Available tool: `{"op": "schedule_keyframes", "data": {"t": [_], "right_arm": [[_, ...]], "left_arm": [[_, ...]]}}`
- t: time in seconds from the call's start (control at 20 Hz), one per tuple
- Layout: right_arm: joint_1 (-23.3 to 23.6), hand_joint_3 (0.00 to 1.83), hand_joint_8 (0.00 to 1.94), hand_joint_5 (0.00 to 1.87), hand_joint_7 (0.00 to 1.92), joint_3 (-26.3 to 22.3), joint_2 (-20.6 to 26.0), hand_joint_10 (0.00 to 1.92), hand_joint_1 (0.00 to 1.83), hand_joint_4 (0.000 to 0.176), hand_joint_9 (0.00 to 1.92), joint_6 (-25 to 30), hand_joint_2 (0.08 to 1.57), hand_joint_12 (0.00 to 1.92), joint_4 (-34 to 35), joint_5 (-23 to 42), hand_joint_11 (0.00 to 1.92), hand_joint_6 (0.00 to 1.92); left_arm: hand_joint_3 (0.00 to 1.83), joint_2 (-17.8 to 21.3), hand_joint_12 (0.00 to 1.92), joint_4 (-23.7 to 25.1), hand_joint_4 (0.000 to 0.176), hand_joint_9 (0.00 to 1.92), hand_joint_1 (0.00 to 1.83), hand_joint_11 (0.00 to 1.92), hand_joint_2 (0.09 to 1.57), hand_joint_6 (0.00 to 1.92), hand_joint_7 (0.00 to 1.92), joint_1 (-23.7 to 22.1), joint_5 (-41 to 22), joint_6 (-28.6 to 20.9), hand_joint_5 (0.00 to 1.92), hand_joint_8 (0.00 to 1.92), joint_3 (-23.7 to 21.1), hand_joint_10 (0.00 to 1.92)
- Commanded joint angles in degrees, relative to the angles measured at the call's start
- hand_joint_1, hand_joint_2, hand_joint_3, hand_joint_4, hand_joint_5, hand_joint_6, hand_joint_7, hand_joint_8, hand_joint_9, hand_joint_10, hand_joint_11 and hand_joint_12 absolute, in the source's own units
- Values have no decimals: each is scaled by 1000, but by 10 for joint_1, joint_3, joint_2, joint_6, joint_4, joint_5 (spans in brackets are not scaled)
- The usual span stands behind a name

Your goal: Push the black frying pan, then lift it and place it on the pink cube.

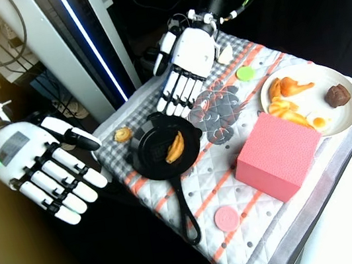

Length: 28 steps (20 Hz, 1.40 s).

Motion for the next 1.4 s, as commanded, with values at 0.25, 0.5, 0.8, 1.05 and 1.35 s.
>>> {"op": "schedule_keyframes", "data": {"t": [0.25,0.5,0.8,1.05,1.35], "right_arm": [[0,0,0,0,0,1,1,1,207,7,8,0,1272,334,-2,74,0,0],[0,0,0,0,0,1,0,3,236,0,10,0,1282,242,-2,74,0,0],[0,0,0,0,0,2,0,1,237,7,6,0,1275,235,-2,74,0,0],[0,0,0,0,0,2,-1,1,239,16,9,0,1273,350,-1,74,0,0],[-1,0,0,0,0,2,-1,3,243,4,28,0,1278,444,0,74,0,0]], "left_arm": [[1,13,1585,-18,171,289,636,44,1438,1789,422,0,-60,-2,416,804,-13,1097],[0,12,1552,-19,0,261,513,2,1316,1010,314,0,-88,-14,277,989,-17,1209],[0,-12,1460,-16,0,308,928,0,1232,824,393,0,-101,-20,302,503,-10,955],[1,-37,1384,-31,0,386,868,0,1397,1702,532,4,-105,-22,491,191,3,664],[0,-55,814,-62,0,251,1060,0,1213,82,268,9,-95,-5,277,1,18,147]]}}
